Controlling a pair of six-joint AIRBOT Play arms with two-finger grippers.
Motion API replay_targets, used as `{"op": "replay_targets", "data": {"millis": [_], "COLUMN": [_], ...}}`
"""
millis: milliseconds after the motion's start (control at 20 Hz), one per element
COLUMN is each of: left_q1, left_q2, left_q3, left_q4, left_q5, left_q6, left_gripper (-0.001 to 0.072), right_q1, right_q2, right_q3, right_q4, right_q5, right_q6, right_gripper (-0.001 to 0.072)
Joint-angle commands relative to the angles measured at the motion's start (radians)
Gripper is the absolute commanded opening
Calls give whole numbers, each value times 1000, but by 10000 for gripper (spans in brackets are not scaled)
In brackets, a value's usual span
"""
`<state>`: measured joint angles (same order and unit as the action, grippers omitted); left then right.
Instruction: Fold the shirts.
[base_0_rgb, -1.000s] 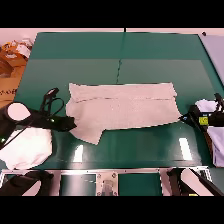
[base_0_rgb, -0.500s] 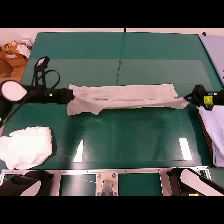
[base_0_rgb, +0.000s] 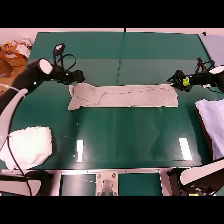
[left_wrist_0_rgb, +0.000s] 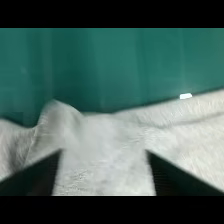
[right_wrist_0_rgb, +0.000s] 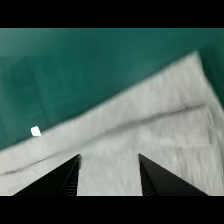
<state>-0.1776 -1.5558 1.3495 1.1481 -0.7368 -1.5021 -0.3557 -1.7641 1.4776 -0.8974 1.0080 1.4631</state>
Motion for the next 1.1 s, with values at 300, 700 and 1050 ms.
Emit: {"op": "replay_targets", "data": {"millis": [300, 700, 1050], "left_q1": [113, 110, 29], "left_q2": [-84, -85, -95], "left_q3": [244, 244, 244], "left_q4": [-2, -94, -137], "left_q5": [-268, -326, -262], "left_q6": [10, 11, 11], "left_gripper": [605, 24, 24], "right_q1": [-241, -192, -81], "right_q2": [-170, -350, -317], "right_q3": [295, 295, 335], "right_q4": [-42, 105, 106], "right_q5": [379, 520, 543], "right_q6": [-145, -298, -339], "right_gripper": [413, 497, 9]}}
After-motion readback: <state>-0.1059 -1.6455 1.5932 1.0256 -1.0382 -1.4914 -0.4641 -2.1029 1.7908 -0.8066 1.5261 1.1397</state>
